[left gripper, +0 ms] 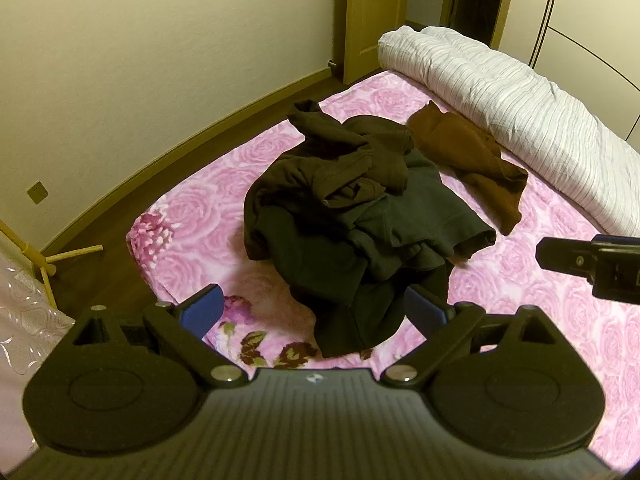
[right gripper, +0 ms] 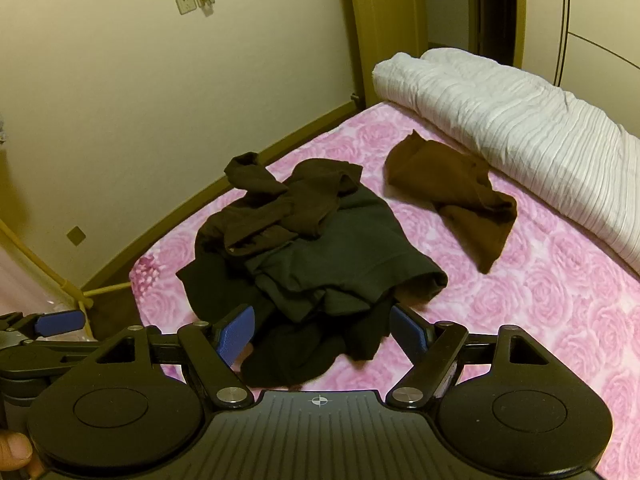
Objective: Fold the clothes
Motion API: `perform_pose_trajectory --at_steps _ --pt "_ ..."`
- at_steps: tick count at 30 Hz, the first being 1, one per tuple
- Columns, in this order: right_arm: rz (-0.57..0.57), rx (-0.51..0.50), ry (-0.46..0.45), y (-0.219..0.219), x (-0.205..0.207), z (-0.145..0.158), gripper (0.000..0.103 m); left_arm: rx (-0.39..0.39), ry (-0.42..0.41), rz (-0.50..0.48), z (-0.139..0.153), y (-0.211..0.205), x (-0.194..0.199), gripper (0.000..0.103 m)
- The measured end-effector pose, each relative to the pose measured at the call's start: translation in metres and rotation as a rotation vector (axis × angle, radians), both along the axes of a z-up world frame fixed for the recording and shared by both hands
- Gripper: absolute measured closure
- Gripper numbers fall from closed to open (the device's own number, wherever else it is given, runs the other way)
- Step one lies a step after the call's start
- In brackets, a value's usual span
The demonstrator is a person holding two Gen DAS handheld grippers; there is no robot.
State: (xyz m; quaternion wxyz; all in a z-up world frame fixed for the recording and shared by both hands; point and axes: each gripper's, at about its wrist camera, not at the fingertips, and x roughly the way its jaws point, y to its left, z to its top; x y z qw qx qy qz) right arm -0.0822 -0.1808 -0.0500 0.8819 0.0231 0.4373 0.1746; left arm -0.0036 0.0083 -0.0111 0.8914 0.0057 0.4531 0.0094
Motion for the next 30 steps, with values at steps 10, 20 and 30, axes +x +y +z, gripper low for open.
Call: perform_pose_trajectory --at_steps 10,20,30 --pt "0.006 0.009 0.004 -0.006 0.004 -0.003 0.025 0.009 0.002 0.013 0.0 -0.007 0.0 0.008" --pt "0.037 0.017 0.021 -0.014 0.013 -0.01 0.025 0.019 0.019 0.057 -0.005 -0.013 -0.002 0.008" --pt "0.085 0.025 0.037 -0.025 0.017 -0.021 0.025 0.043 0.035 0.125 -0.008 -0.018 -0.016 0.008"
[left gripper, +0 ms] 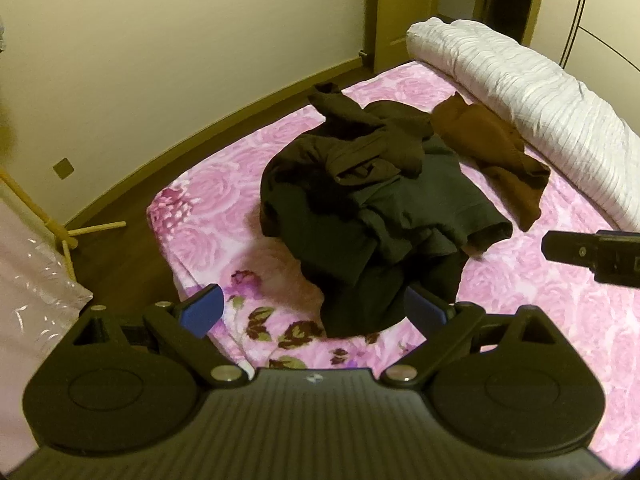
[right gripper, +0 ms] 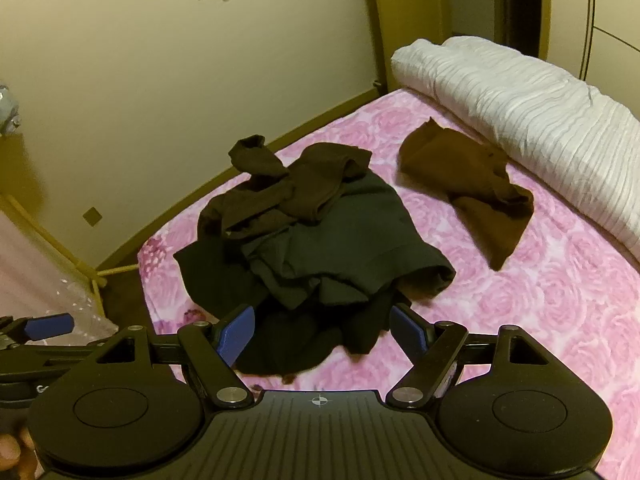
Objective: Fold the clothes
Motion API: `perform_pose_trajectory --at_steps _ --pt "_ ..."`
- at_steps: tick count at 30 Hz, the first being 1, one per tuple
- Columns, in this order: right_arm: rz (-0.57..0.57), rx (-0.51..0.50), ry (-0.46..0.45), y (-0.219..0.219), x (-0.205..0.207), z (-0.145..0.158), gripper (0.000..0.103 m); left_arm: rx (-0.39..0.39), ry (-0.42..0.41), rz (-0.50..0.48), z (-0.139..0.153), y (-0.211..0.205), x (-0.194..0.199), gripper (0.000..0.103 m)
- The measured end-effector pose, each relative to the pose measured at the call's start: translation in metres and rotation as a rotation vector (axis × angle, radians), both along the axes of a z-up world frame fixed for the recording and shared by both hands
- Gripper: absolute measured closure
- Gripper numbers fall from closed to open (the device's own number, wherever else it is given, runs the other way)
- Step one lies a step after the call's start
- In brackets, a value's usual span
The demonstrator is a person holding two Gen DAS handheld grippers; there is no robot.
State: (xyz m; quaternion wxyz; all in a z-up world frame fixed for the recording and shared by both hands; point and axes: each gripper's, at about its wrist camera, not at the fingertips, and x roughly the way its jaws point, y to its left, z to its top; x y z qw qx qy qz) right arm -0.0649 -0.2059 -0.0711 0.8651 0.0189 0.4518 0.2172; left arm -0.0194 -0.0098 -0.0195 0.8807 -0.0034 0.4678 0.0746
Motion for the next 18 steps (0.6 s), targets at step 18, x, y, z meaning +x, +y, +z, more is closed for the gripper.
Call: perform_pose_trajectory --at_steps 18 --pt "-0.115 -0.079 0.051 0.031 0.073 -0.029 0.025 -0.078 0.072 -0.169 -0.048 0.031 0.119 0.008"
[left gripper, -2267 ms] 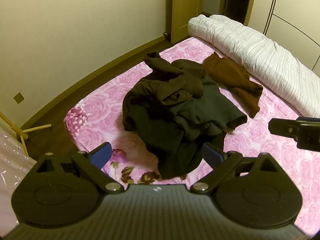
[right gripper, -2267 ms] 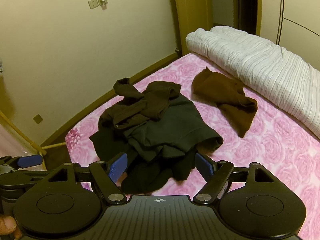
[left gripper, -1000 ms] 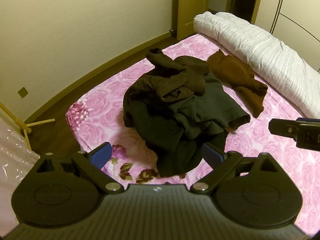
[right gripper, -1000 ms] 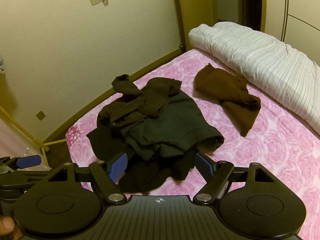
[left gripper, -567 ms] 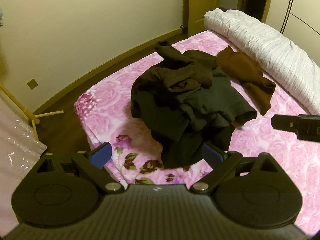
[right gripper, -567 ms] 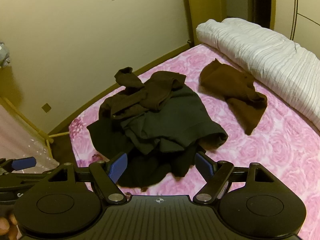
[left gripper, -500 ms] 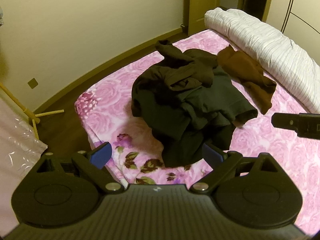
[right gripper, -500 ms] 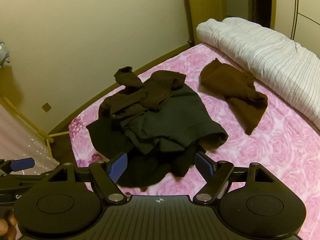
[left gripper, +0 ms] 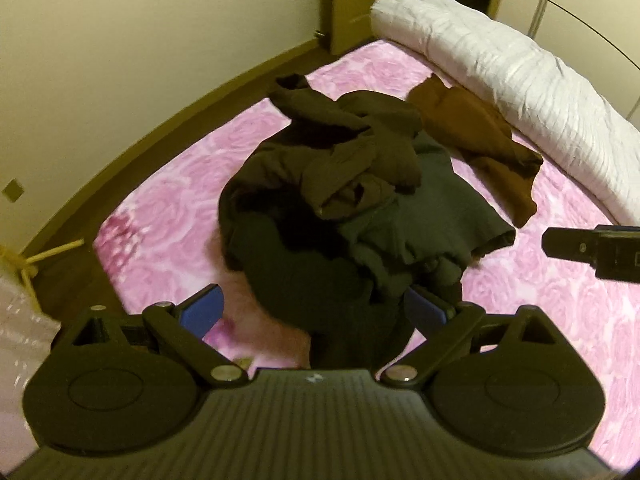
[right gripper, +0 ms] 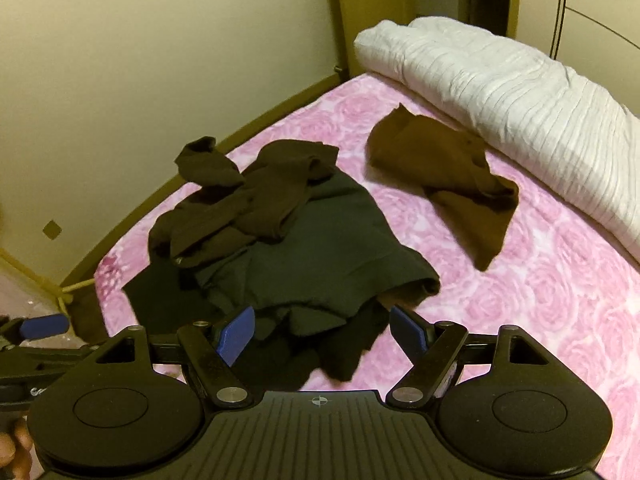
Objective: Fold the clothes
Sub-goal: 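Grasp the dark shirt with the left gripper while the right gripper grasps it too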
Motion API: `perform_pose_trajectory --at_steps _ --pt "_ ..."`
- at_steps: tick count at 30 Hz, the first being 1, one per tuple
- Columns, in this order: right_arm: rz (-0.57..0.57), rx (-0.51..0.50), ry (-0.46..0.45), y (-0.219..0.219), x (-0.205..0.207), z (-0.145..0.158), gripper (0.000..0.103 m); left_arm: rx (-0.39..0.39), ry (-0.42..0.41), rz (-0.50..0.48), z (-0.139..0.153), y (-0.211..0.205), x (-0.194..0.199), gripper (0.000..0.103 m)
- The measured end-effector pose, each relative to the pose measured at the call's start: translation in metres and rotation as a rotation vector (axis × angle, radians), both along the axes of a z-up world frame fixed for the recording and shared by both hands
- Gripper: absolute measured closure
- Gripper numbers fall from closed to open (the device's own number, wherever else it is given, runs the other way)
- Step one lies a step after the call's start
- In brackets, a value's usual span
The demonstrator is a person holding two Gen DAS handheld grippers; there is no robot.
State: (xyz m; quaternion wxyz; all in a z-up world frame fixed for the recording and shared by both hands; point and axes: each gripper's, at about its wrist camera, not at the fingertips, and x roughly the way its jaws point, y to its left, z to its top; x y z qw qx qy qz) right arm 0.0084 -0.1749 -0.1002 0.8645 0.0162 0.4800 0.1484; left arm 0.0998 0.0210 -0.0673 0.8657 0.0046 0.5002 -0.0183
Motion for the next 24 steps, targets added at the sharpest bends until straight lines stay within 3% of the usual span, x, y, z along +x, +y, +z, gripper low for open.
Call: perform_pose_trajectory --at_steps 3,8,14,18,24 --pt "0.001 -0.03 0.006 0.018 0.025 -0.01 0.025 -0.012 0.008 -0.065 -0.014 0.009 0.031 0.008" --pt "0.024 -0.046 -0.001 0.046 0.067 -0.023 0.025 0.032 -0.028 -0.215 -0.032 0.012 0.073 0.009" --pt "0.113 -0.072 -0.027 0.07 0.111 -0.04 0.025 0.052 -0.041 -0.412 -0.058 0.01 0.118 0.021" --pt "0.177 -0.064 0.006 0.086 0.14 -0.067 0.025 0.049 -0.019 -0.528 -0.077 0.009 0.134 0.055" --pt "0.19 -0.011 0.084 0.104 0.177 -0.115 0.025 -0.076 -0.028 -0.548 -0.083 0.035 0.143 0.086"
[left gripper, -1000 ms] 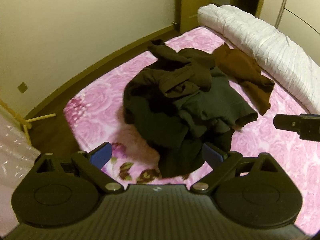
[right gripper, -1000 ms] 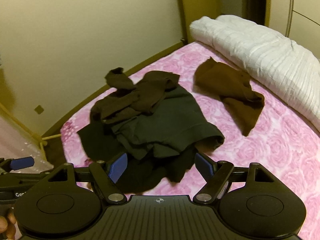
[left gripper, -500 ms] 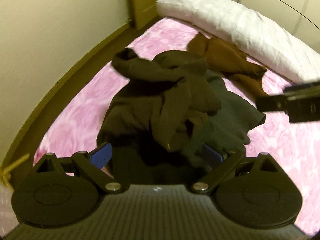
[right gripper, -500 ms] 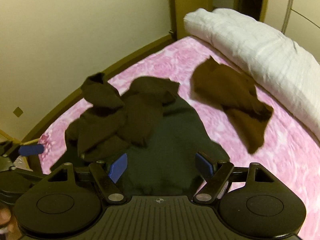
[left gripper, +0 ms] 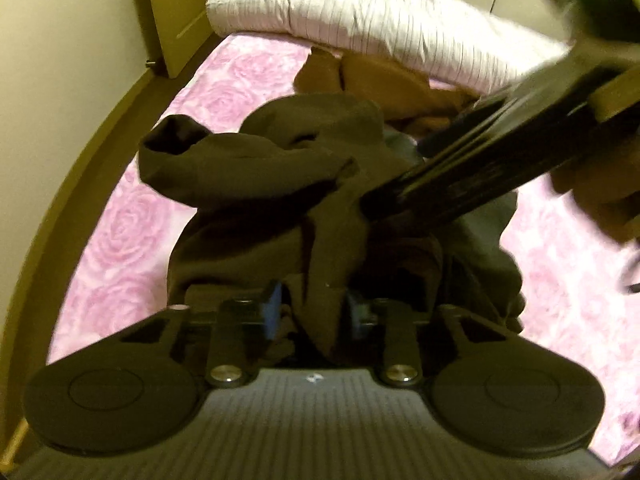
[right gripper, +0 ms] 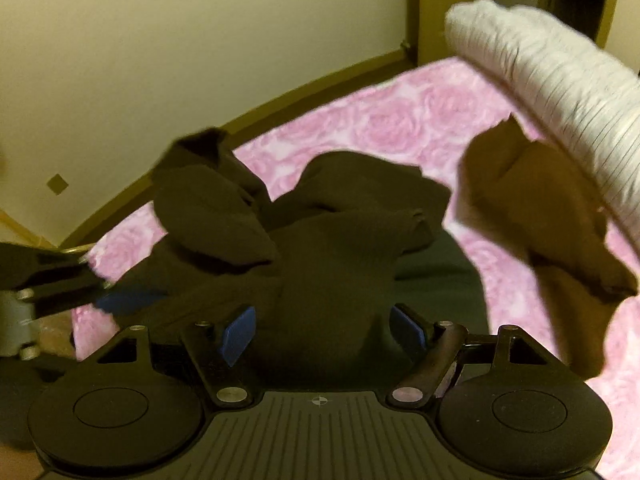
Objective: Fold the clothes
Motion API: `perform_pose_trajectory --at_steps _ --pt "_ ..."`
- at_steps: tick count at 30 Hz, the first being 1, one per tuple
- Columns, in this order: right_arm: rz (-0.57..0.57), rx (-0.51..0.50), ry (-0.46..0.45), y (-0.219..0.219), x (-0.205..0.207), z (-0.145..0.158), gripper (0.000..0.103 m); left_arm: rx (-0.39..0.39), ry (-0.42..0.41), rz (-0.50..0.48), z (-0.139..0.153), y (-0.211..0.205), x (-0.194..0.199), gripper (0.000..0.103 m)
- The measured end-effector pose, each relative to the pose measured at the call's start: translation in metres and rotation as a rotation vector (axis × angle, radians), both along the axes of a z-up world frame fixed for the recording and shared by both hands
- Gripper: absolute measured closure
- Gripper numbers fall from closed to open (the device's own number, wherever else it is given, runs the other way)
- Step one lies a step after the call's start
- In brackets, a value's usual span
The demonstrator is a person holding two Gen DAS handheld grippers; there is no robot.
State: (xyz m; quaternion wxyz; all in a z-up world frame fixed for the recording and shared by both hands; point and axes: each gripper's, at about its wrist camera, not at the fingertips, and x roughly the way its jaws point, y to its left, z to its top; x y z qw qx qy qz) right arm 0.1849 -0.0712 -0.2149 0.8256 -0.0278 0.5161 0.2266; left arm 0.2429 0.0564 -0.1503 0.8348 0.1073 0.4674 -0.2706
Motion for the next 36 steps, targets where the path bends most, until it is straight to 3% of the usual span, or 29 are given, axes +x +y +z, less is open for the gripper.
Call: perform_pose_trajectory --at_steps 3,4,5,8,13,17,22,26,31,36 --pt "-0.016 0.044 0.018 0.006 0.009 -0.011 0.039 -0.072 0.002 0.026 0.0 0.016 0.004 0.092" --pt "-0.016 0.06 0.013 0.008 0.01 -0.011 0.066 -0.084 -0.008 0.031 0.002 0.019 0.004 0.092" --pt "-0.011 0.071 0.004 0.01 0.009 -0.009 0.086 -0.092 -0.023 0.034 0.005 0.021 0.005 0.093" --pt "-0.013 0.088 -0.057 0.012 0.005 0.016 0.096 -0.125 -0.081 0.057 0.021 0.028 0.009 0.094" --pt "-0.044 0.146 -0.174 0.0 0.0 0.071 0.1 -0.198 -0.201 0.079 0.068 0.037 0.013 0.097" --pt "-0.081 0.196 -0.299 -0.023 -0.018 0.126 0.101 -0.239 -0.319 0.033 0.118 0.017 0.0 0.097" --pt "-0.182 0.249 -0.468 -0.087 -0.068 0.191 0.101 -0.327 -0.443 -0.069 0.175 -0.046 -0.053 0.097" --pt "-0.276 0.248 -0.597 -0.161 -0.132 0.24 0.101 -0.395 -0.491 -0.161 0.201 -0.109 -0.114 0.097" --pt "-0.388 0.169 -0.698 -0.257 -0.239 0.265 0.1 -0.421 -0.441 -0.28 0.188 -0.199 -0.206 0.097" --pt "-0.503 0.04 -0.596 -0.337 -0.342 0.225 0.1 -0.366 -0.233 -0.4 0.121 -0.276 -0.293 0.097"
